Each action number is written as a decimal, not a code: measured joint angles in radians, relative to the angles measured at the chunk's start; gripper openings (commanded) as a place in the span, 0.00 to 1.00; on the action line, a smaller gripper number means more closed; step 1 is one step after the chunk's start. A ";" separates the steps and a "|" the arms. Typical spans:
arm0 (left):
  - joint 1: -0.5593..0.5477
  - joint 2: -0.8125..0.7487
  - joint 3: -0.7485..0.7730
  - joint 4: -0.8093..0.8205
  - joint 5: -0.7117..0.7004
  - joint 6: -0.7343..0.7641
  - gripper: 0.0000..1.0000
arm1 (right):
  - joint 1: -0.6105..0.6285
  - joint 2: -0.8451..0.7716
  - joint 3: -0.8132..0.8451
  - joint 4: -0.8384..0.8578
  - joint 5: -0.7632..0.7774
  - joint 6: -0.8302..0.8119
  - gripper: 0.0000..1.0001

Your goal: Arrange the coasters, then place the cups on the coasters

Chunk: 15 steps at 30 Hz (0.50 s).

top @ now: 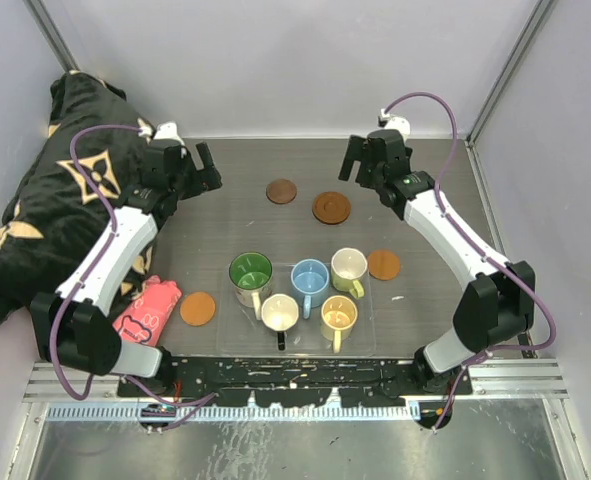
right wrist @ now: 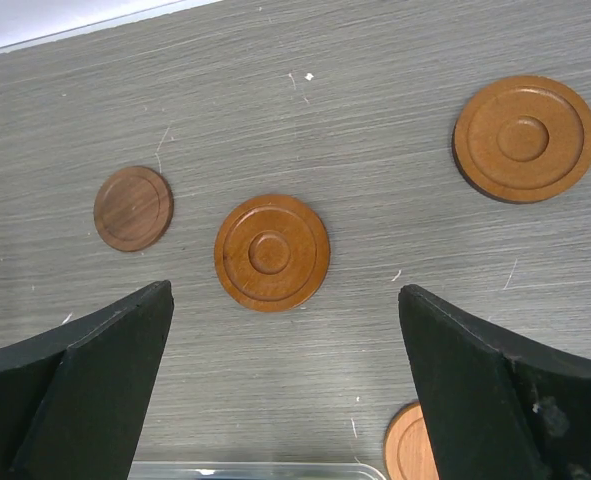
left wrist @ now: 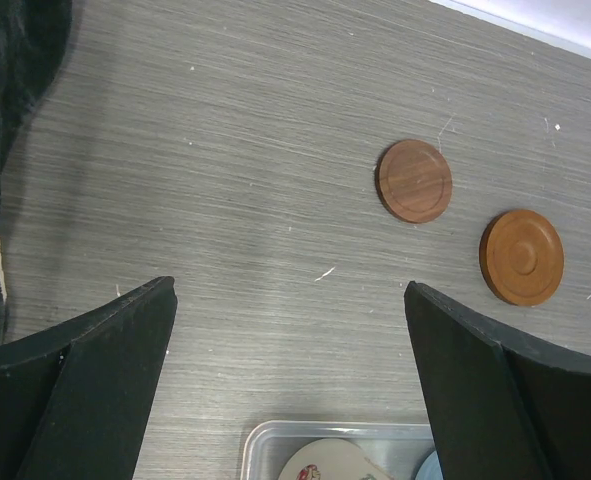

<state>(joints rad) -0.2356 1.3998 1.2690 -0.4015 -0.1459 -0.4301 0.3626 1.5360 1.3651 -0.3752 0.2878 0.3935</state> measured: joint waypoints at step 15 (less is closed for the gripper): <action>0.000 -0.002 -0.001 -0.006 0.006 0.005 0.98 | 0.000 -0.017 -0.016 0.018 -0.029 -0.030 0.98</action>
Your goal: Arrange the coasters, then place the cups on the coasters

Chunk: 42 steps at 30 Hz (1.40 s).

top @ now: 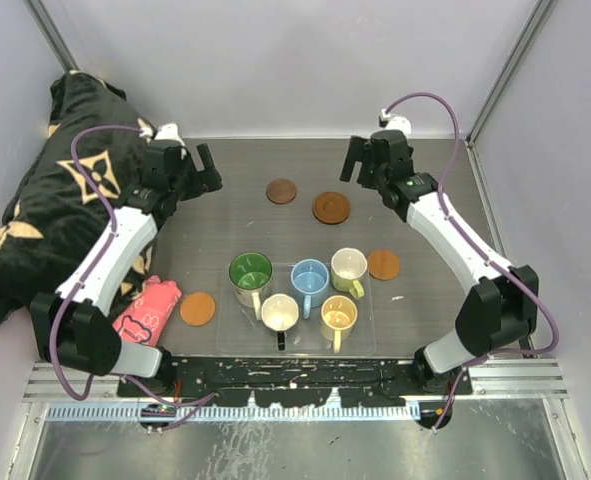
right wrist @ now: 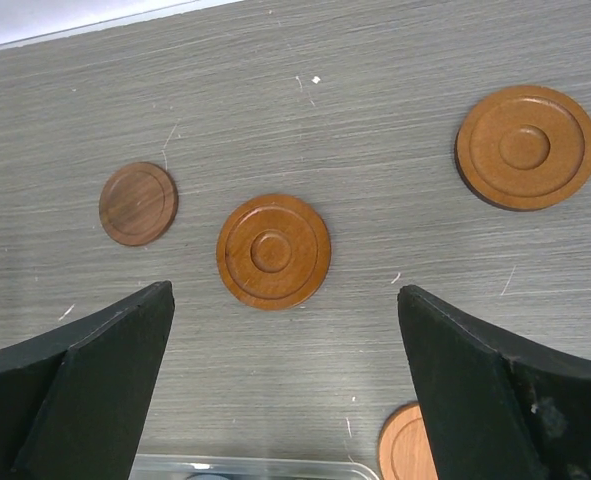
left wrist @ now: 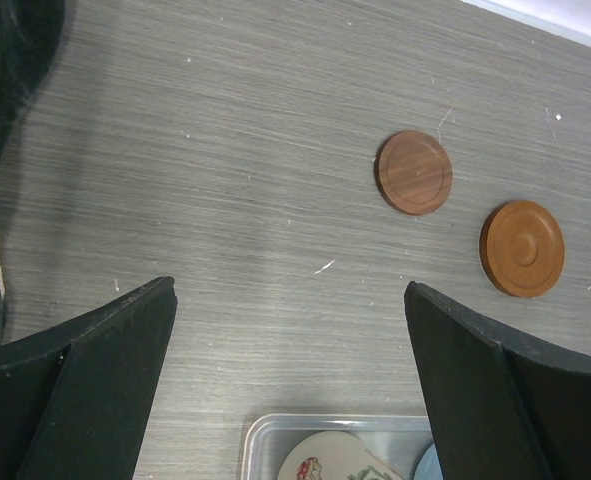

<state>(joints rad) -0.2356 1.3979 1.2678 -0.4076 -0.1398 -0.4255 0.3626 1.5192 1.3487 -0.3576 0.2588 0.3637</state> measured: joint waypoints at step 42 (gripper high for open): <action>-0.072 0.119 0.069 -0.100 0.058 -0.013 0.98 | 0.041 -0.286 -0.549 -0.325 0.028 0.145 0.61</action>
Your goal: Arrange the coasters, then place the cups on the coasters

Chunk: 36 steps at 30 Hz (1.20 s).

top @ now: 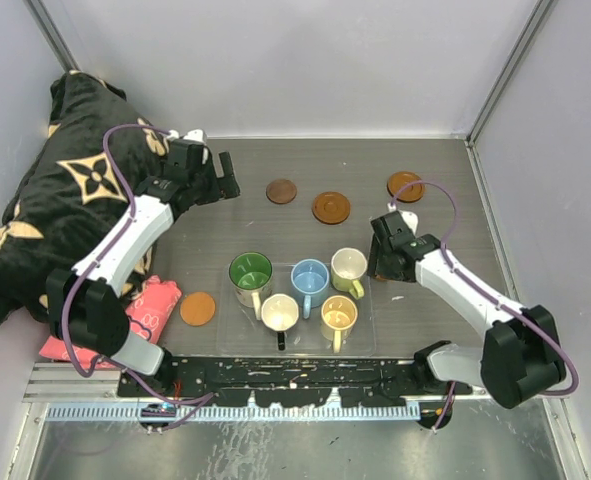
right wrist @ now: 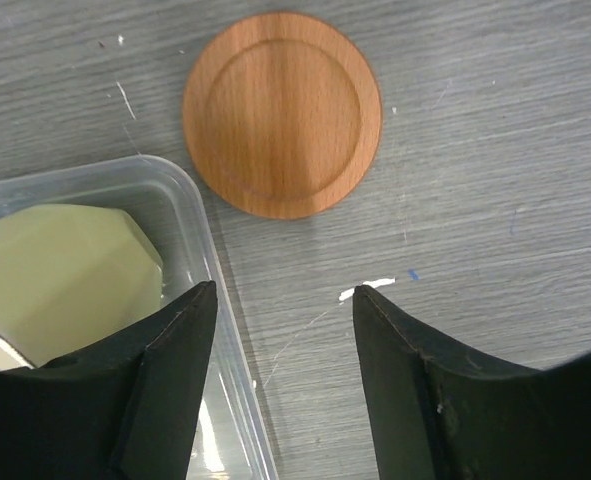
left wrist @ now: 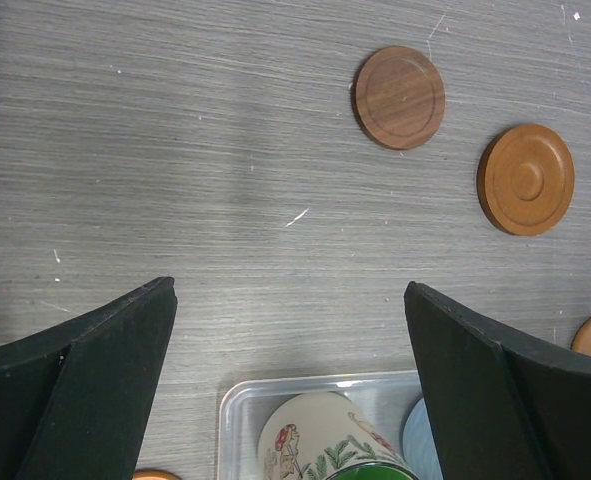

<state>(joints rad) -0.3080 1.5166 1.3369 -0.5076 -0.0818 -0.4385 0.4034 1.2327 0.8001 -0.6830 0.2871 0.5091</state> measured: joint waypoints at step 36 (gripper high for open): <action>-0.007 0.002 0.000 -0.030 0.000 -0.001 0.98 | -0.105 0.249 -0.024 0.283 -0.012 -0.022 0.52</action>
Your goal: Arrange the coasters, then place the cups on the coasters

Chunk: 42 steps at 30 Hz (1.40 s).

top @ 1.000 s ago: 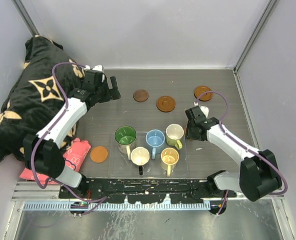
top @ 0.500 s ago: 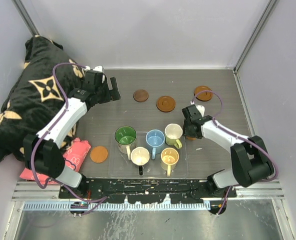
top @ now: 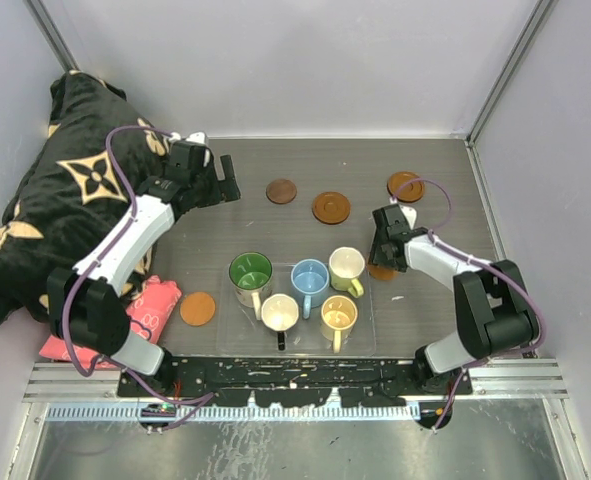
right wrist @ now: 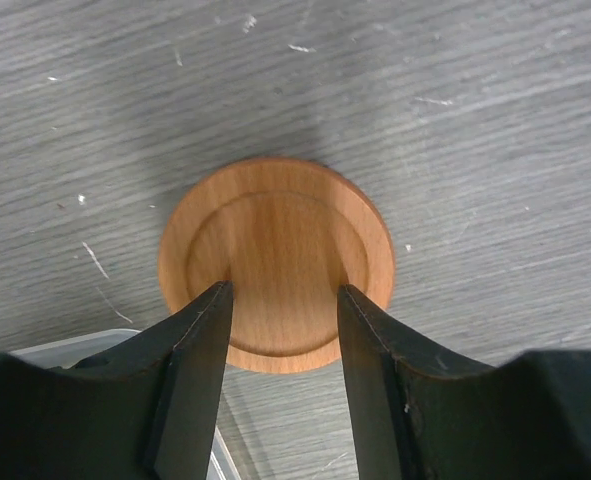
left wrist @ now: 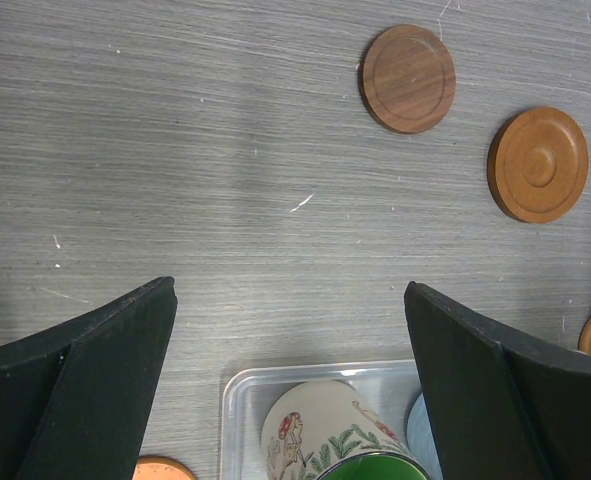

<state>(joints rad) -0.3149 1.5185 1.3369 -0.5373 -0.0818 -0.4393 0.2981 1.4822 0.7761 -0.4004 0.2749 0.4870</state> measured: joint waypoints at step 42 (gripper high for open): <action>0.000 0.085 0.053 -0.022 -0.013 0.014 0.98 | -0.049 0.529 0.586 0.098 0.001 -0.035 0.53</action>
<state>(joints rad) -0.3149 1.6032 1.3903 -0.5594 -0.0944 -0.4252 0.2489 2.0117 1.3621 -0.3027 0.2756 0.4522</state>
